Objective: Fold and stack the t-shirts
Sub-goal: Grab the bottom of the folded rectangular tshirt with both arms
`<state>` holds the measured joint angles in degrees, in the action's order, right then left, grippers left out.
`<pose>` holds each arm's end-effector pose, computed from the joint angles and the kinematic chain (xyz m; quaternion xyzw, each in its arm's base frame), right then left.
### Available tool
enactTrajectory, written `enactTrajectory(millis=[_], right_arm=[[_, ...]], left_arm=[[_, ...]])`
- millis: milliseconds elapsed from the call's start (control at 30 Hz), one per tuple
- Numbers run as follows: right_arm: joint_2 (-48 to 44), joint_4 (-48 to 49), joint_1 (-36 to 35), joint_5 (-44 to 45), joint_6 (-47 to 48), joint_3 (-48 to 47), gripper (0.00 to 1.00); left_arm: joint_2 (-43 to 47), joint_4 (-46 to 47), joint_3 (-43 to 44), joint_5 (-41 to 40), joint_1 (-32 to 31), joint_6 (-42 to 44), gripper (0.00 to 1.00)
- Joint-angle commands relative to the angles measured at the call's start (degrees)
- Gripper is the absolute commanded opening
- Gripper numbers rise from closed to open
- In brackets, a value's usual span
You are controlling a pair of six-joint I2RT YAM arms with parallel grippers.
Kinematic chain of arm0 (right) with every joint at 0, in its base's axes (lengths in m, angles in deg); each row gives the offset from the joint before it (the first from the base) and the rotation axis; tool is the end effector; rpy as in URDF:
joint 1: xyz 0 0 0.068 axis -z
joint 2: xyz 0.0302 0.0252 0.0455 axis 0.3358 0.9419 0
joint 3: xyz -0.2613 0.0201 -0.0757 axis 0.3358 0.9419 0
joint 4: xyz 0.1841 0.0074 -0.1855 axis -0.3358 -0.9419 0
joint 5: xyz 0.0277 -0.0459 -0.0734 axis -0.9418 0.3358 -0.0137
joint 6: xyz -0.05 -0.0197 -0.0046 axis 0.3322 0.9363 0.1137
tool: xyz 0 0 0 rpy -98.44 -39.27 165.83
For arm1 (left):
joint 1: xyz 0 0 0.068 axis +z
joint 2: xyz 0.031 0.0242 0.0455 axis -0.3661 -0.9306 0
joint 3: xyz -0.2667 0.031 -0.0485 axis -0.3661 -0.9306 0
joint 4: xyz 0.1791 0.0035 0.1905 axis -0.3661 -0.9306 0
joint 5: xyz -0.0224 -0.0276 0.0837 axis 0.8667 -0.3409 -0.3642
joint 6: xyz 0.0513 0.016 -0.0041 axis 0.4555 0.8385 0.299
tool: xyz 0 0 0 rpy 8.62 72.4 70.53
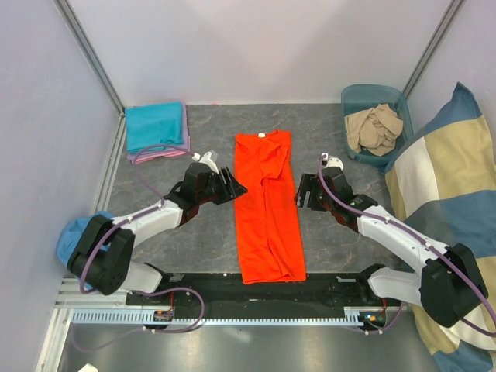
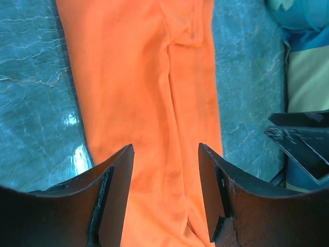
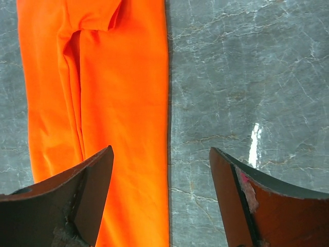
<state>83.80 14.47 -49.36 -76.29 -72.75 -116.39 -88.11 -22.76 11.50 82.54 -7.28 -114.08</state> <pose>0.2126 0.1163 0.2191 0.0465 0.9115 0.1598 0.3762 0.2423 -0.1409 0.1989 -0.0651 0.8639 -0.3599 0.3462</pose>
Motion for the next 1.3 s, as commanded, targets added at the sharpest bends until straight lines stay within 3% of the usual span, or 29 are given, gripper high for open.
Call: enactTrajectory(millis=[0,467,867,1267], right_arm=[[-0.86,-1.22,-0.06,1.78,-0.58,-3.05,0.85],[-4.55,-2.89,0.03,0.91,-1.37,-0.15,0.85],[-4.12,-3.16,-0.06,0.91,-1.37,0.20,0.87],[-5.87,-4.21,-0.06,1.26,-1.90,0.99,0.88]], left_arm=[[-8.76,7.93,6.68,3.06,-0.25,2.39,0.61],[-31.81,6.44,34.90,2.97,1.07,5.29,0.59],[-40.51,-2.87,41.24,-1.77,0.98,6.96,0.59],[-55.98,-18.95,64.15,-4.24,3.00,6.88,0.59]])
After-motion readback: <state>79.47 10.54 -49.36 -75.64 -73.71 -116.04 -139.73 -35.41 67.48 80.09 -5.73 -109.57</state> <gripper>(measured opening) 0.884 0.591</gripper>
